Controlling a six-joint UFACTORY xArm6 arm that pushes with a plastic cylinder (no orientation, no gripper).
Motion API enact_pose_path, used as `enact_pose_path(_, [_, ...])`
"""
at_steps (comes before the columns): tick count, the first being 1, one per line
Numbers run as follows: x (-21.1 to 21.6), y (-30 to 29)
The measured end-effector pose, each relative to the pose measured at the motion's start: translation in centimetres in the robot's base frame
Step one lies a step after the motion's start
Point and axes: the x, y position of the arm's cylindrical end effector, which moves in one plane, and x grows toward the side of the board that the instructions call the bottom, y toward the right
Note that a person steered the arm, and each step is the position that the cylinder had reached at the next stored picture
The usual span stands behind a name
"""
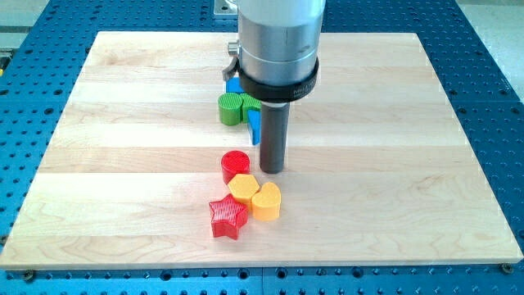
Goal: Move the red circle into the hexagon
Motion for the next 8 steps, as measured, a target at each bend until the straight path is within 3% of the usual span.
enact_pose_path(2, [-1.7, -8.0])
enact_pose_path(3, [1.7, -9.1])
enact_pose_path(6, [-1.4, -6.9])
enact_pose_path(8, [-2.1, -1.2])
